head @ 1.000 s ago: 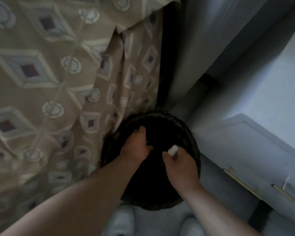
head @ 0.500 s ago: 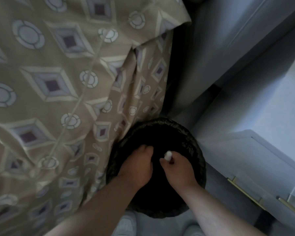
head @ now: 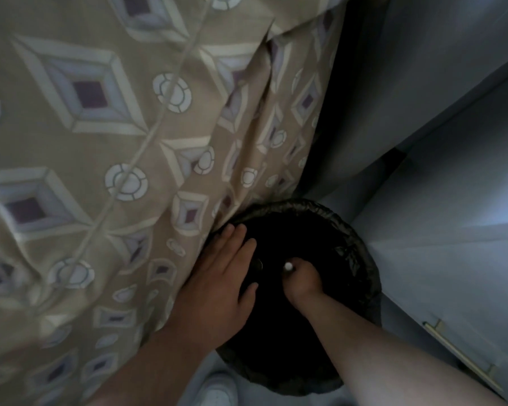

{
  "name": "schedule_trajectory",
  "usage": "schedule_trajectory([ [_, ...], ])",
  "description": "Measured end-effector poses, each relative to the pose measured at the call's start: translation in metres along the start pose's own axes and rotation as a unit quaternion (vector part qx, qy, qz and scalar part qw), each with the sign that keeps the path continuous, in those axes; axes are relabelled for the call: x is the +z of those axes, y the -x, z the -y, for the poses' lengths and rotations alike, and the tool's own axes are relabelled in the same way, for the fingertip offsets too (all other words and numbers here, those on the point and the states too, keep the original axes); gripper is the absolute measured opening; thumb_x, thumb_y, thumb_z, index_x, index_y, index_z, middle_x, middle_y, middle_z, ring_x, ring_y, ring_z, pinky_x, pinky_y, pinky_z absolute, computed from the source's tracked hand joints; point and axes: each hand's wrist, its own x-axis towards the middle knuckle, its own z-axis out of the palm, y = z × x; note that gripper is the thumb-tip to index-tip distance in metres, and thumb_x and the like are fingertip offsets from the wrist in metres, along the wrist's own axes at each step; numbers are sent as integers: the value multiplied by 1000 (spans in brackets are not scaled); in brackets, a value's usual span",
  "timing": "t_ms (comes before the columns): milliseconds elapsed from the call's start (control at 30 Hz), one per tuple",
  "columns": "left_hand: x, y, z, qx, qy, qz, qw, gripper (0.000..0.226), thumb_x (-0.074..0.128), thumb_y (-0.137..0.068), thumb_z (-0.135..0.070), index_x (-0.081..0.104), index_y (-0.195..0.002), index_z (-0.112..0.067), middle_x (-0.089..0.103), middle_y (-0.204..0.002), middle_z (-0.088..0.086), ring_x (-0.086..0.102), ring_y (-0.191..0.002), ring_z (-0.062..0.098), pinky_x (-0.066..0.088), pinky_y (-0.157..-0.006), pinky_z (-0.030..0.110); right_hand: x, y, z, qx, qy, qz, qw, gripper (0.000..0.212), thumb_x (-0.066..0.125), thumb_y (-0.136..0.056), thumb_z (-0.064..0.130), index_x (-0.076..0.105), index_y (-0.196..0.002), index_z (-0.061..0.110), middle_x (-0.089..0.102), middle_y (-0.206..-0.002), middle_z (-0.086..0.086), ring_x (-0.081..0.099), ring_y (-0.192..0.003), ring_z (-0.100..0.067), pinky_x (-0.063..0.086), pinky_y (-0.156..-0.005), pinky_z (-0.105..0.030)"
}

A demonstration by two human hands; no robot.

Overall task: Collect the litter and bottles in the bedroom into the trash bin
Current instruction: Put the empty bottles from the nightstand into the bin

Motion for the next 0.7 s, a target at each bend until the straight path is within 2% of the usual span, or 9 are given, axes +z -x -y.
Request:
schedule_trajectory([
  [133,5,0,8,-2,17,-10,1000,70,48,-84,-44,30,-143,-11,24,-154,3,16,-144,16,13,-115,27,11,-11,1,34,-98,-18,994,33,54,-89,-2,59,-122,-4,62,-121,-20,55,-118,-31,40,-98,-29],
  [233,3,2,8,-2,18,-2,1000,72,46,-84,-46,29,-145,-10,20,-154,2,12,-144,15,9,-116,24,7,0,8,26,-118,-9,993,39,57,-89,0,56,-128,1,62,-123,-16,55,-119,-29,39,-100,-28],
  [333,-9,10,-3,-20,15,20,999,71,44,-85,-49,30,-144,-12,24,-154,4,11,-143,12,7,-115,21,-14,35,14,-9,-148,-23,989,37,61,-86,6,61,-123,10,66,-119,-12,60,-115,-28,46,-101,-34],
  [433,-36,18,-38,-13,48,22,999,69,44,-85,-50,31,-143,-15,27,-153,2,8,-145,10,8,-114,19,-55,102,27,-30,-243,-1,970,34,59,-87,14,60,-120,23,68,-110,-2,63,-105,-17,49,-99,-38],
  [500,-63,21,-73,-7,94,9,995,69,46,-84,-50,35,-143,-16,25,-153,-1,5,-145,3,8,-113,13,-95,152,31,-58,-282,-14,958,25,61,-83,24,63,-107,32,70,-100,7,65,-95,-9,51,-93,-35],
  [600,-109,16,-139,8,163,-28,986,66,51,-80,-47,46,-136,-13,31,-149,-3,10,-143,-4,10,-111,8,-165,227,31,-86,-340,-31,936,25,60,-73,37,66,-97,38,72,-94,13,66,-89,-1,52,-86,-29],
  [700,-153,-2,-216,46,215,-56,974,62,52,-78,-45,50,-132,-15,36,-147,-7,20,-141,-1,16,-111,9,-239,293,20,-96,-388,-110,910,23,61,-68,33,69,-90,33,72,-86,18,65,-75,4,50,-72,-16],
])
